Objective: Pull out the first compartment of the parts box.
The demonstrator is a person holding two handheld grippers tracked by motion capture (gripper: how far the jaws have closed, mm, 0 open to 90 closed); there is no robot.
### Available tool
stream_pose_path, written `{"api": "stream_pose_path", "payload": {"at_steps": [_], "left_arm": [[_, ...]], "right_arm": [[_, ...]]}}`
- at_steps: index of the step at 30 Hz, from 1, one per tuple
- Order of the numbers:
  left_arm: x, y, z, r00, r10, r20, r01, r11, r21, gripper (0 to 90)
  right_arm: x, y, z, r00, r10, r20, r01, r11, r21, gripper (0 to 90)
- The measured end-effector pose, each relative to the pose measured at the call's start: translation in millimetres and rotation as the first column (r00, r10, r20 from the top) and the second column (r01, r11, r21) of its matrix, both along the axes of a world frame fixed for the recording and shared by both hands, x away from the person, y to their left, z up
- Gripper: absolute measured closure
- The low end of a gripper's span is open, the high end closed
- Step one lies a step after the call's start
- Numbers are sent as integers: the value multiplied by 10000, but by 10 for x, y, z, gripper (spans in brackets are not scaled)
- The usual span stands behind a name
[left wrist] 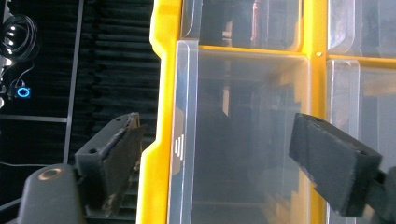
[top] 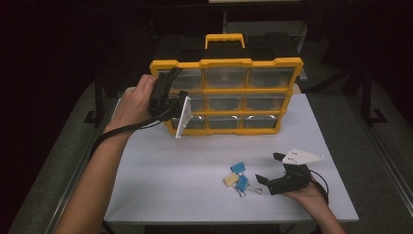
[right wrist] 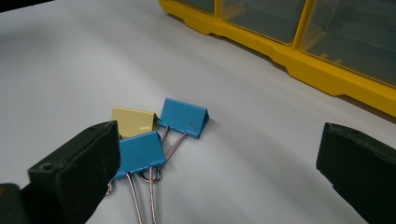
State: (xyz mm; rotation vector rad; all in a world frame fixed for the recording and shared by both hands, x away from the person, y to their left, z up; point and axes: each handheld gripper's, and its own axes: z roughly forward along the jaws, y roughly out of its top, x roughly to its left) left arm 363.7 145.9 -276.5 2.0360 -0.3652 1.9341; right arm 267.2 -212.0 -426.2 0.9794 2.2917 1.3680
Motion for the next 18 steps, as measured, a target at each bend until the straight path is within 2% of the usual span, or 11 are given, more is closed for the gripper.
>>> {"api": "stream_pose_path", "payload": {"at_steps": [9, 12, 18], "left_arm": [[-1, -5, 34, 9999, 84, 90, -84, 10000, 47, 288], [0, -10, 41, 9999, 118, -84, -117, 9999, 106, 353], [3, -19, 53, 9999, 105, 43, -105, 9999, 91, 370]], "right_arm": [[0, -2, 0, 10000, -8, -3, 8, 10000, -7, 0], [0, -2, -1, 10000, 1, 5, -1, 10000, -6, 0], [4, -4, -4, 10000, -2, 10, 2, 10000, -22, 0]]}}
